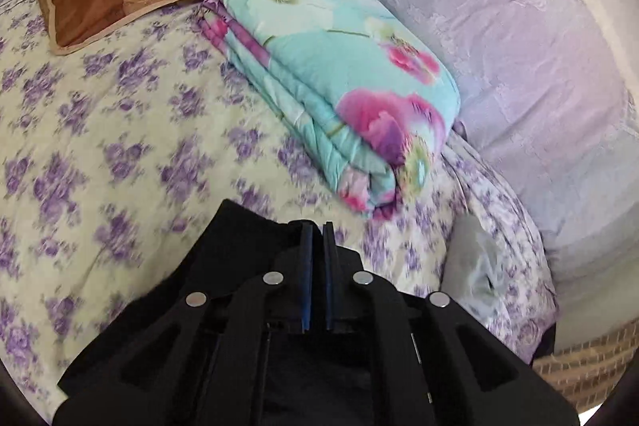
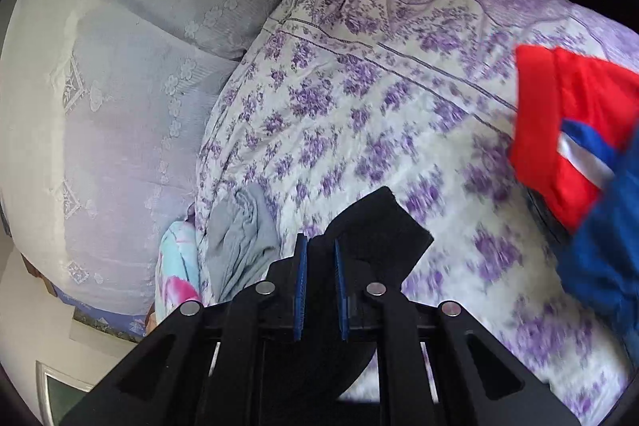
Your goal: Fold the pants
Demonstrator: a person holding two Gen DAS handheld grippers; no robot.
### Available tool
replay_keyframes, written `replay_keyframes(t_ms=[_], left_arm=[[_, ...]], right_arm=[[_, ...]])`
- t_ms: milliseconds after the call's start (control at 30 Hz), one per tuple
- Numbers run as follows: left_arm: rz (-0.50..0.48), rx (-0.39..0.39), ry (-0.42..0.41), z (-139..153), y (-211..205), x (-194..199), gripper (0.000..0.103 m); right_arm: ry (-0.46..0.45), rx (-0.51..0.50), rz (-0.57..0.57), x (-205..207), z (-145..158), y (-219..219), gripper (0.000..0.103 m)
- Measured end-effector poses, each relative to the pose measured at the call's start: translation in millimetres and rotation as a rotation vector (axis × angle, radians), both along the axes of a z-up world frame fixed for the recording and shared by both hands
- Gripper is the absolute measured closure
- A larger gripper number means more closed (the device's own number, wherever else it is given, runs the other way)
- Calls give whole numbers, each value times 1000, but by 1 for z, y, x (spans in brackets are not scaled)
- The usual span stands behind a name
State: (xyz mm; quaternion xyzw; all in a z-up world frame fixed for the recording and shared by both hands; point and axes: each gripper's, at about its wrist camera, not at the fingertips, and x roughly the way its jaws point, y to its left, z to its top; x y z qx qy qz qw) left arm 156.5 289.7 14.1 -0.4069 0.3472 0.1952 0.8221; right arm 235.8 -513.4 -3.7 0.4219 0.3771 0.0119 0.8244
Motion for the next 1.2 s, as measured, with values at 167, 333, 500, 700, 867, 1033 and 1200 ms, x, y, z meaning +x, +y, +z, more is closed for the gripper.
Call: replay_keyframes(t_ms=[167,333,500,700,867,1033,1200], left_arm=[[71,-80,192,-66,12,55,96],[-11,-61,122,-65,0,36,53],[-32,-10,63,-41,8,-6,43],[-56,-42,116,-38,14,-84,43],[-16,-171,160,-67,11,-174,43],[-47,-272,179,-88,-8,-219,44],[-133,-299,163,-98,-28,-212,43]], right_arm=[[182,-145,80,71,-57,26,57],[148,-94,133,51,-59,37,57],[111,-74,90,11,-39,14,57],[160,-91,52,-79,-21,-12,54],[233,-73,-60,-194,-32,-18,54],[290,48,-169,-275,-57,-12,51],[249,129,-147,-278,-77,10,45]])
